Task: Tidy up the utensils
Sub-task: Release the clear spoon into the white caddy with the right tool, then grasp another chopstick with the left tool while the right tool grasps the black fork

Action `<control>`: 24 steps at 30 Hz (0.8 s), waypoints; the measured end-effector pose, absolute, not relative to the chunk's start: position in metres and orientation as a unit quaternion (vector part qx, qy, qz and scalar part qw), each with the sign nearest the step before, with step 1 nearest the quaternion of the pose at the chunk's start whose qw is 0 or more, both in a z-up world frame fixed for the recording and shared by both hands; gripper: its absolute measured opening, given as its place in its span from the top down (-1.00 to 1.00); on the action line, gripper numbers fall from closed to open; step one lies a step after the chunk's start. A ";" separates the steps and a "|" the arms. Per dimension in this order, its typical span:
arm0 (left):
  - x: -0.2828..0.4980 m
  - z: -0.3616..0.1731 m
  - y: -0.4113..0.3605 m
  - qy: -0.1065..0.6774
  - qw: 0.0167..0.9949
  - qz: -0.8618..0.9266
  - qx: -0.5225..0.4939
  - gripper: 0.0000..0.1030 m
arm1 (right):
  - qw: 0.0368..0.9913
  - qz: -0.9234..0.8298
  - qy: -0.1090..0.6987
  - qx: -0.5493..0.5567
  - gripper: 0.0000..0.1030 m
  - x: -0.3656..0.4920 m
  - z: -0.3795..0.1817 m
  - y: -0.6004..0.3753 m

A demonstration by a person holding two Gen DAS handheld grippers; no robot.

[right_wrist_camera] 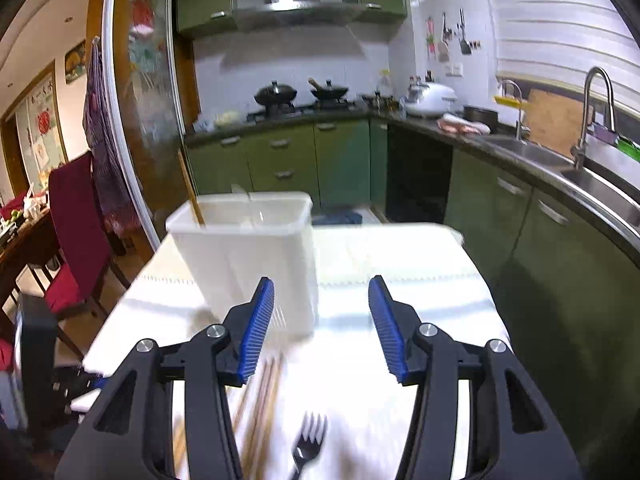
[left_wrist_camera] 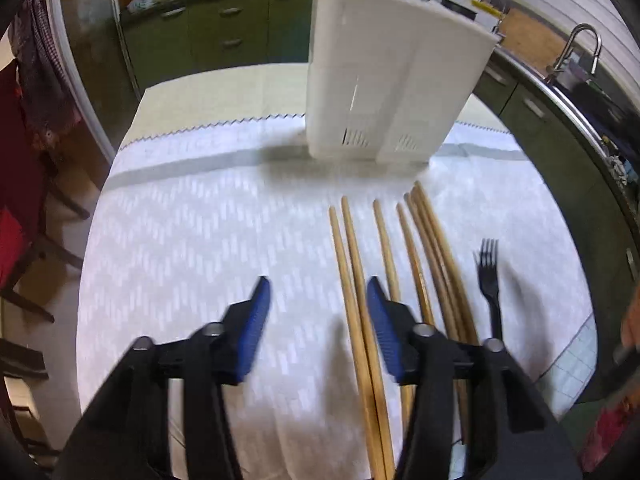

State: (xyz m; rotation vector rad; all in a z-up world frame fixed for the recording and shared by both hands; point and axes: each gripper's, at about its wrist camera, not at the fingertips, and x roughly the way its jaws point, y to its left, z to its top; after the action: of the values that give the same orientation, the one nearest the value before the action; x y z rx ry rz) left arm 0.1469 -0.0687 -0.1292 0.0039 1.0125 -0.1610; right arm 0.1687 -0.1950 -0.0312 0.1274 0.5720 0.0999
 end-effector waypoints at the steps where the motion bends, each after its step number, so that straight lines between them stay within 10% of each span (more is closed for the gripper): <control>1: 0.148 -0.133 -0.069 0.487 0.871 -0.070 0.002 0.36 | 0.954 0.050 0.287 0.066 0.04 0.161 -0.035 -0.198; 24: 0.163 -0.152 -0.086 0.553 0.831 -0.058 -0.018 0.64 | 0.932 0.072 0.335 0.121 0.01 0.132 -0.055 -0.230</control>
State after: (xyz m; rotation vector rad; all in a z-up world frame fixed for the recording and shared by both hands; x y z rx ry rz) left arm 0.1628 -0.0860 -0.1521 -0.0386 1.1737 -0.1230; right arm 0.1322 -0.2299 -0.0550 0.2477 0.6849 0.1465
